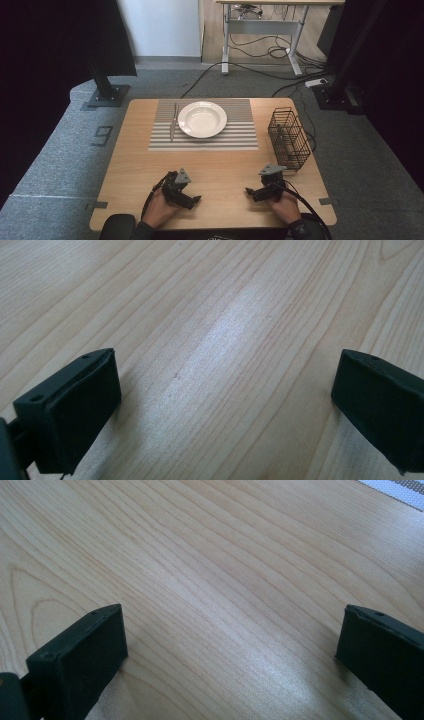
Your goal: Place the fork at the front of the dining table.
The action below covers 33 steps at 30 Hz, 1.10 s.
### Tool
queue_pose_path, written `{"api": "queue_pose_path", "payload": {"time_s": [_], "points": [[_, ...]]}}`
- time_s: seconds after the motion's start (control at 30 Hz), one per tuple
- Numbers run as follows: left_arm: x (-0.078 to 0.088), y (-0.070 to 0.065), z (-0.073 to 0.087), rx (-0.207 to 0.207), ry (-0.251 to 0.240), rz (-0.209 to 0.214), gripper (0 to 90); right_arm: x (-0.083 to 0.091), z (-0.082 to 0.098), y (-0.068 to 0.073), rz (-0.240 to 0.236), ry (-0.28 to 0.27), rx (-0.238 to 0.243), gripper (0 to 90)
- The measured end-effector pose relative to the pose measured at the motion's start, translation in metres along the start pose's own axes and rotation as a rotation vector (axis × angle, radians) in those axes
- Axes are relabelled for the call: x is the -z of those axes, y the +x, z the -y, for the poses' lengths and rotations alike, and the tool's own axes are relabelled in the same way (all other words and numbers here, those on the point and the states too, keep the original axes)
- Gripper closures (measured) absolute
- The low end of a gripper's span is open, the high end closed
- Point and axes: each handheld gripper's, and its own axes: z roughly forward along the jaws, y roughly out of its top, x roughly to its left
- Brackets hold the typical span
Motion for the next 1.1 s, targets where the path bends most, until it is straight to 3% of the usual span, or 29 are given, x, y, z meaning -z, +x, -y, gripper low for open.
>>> {"api": "queue_pose_path", "payload": {"time_s": [0.57,0.73,0.93,1.1], "points": [[-0.001,0.000,-0.002,0.024,0.001,-0.012,0.0,0.003,0.003,0.001,0.000,0.001,0.001,0.0],[0.000,0.000,-0.004,0.045,-0.008,0.018,2.3,0.004,0.004,0.001,0.000,-0.001,0.000,0.0],[0.005,-0.002,-0.015,0.038,-0.024,0.037,3.1,0.004,0.004,0.001,0.000,0.001,-0.001,0.0],[0.015,-0.001,-0.037,0.015,-0.053,0.078,3.5,0.004,0.004,0.001,0.000,0.000,0.001,0.0]]}}
